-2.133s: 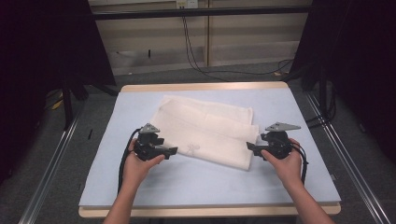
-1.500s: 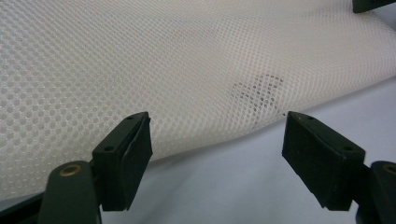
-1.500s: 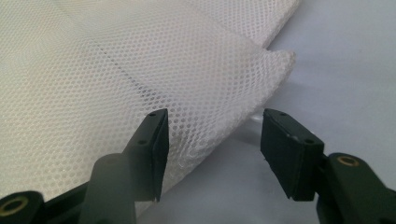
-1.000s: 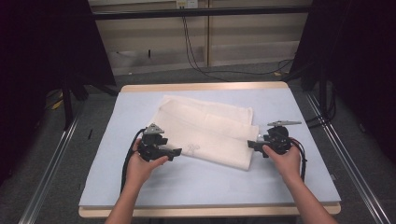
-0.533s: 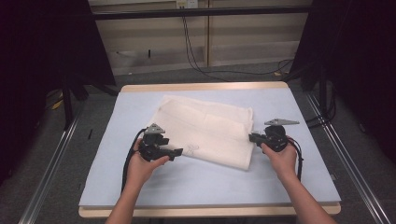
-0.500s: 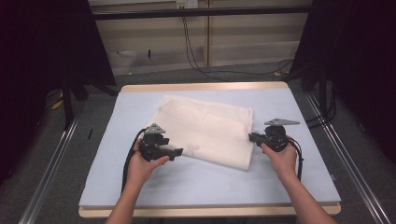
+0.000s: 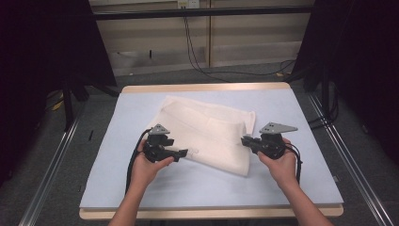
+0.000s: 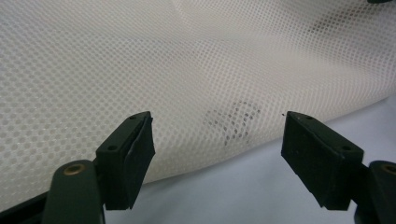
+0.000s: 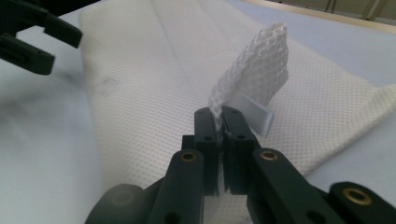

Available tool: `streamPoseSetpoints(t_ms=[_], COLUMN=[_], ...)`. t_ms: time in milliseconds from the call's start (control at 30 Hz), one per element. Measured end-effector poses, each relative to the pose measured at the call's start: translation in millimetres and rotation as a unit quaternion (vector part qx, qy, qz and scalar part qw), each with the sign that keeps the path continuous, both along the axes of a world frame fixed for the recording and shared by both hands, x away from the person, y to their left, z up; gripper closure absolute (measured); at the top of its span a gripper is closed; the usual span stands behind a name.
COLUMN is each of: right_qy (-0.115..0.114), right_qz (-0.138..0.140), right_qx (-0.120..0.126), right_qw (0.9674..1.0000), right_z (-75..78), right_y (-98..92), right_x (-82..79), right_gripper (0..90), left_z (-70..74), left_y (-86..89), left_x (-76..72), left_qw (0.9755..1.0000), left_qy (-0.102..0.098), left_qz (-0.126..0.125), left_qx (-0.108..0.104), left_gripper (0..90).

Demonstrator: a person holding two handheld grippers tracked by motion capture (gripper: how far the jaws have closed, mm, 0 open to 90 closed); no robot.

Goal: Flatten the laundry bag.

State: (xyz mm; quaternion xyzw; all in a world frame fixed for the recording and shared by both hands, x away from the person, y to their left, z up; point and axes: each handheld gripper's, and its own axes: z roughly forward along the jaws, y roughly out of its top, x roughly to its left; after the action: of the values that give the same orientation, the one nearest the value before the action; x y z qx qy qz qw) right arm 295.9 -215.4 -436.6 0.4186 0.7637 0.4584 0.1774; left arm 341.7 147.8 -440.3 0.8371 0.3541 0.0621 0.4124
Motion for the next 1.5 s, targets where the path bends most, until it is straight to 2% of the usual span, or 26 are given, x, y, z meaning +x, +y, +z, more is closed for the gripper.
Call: streamPoseSetpoints(t_ms=[233,267,433,467,500,600,800,900,1000,1100,1300,1367,1433,1500], right_qy=[-0.01,-0.014,-0.014,-0.014,-0.016,-0.017,-0.022,-0.02,-0.025,-0.025,-0.027,-0.03,-0.031,-0.033], right_qz=[0.037,0.052,0.079,0.079,0.084,0.091,0.116,0.119,0.13,0.135,0.146,0.152,0.155,0.154], right_qx=[-0.012,-0.014,-0.021,-0.021,-0.027,-0.028,-0.042,-0.044,-0.054,-0.059,-0.061,-0.066,-0.069,-0.07], right_qw=[0.9992,0.9985,0.9965,0.9965,0.9959,0.9953,0.9921,0.9917,0.9897,0.9887,0.9871,0.9858,0.9851,0.9851], right_z=[0.1,0.2,0.2,0.2,-0.2,-1.9,-9.0,-10.2,-10.9,-11.7,-13.4,-13.9,-13.9,-13.7], right_y=[8.8,12.4,22.0,22.0,24.2,26.2,36.3,38.6,42.4,43.8,47.4,48.9,50.0,51.0], right_x=[-8.0,-11.8,-18.5,-18.5,-19.9,-20.6,-26.8,-27.7,-29.3,-30.6,-33.0,-33.5,-34.5,-35.3], right_gripper=[86.1,86.2,86.2,86.2,86.2,86.2,86.2,86.2,86.1,86.1,86.1,86.1,86.0,86.1], left_z=[1.7,2.1,2.9,3.9,6.3,9.5,17.8,17.7,16.1,15.2,16.2,16.5,16.0,15.8], left_y=[-8.9,-10.3,-18.2,-19.7,-23.3,-27.1,-40.8,-44.4,-50.0,-53.2,-60.1,-63.3,-65.5,-66.2], left_x=[-0.4,-0.2,0.5,0.7,1.0,1.5,2.3,2.3,3.4,4.5,5.8,5.8,5.8,6.2], left_qw=[1.0,0.9999,0.9997,0.9997,0.9996,0.9995,0.999,0.9988,0.9985,0.9983,0.9981,0.9977,0.9977,0.9977], left_qy=[-0.001,0.003,0.012,0.01,0.011,0.009,0.008,0.012,0.02,0.019,0.02,0.025,0.021,0.023], left_qz=[-0.007,-0.01,-0.018,-0.02,-0.02,-0.023,-0.032,-0.037,-0.04,-0.037,-0.046,-0.046,-0.049,-0.048], left_qx=[-0.003,-0.004,-0.012,-0.008,-0.019,-0.02,-0.029,-0.029,-0.033,-0.04,-0.037,-0.043,-0.041,-0.042], left_gripper=[24.2,24.0,23.1,23.1,23.0,22.7,22.1,22.0,21.9,21.8,21.8,22.9,26.6,27.4])
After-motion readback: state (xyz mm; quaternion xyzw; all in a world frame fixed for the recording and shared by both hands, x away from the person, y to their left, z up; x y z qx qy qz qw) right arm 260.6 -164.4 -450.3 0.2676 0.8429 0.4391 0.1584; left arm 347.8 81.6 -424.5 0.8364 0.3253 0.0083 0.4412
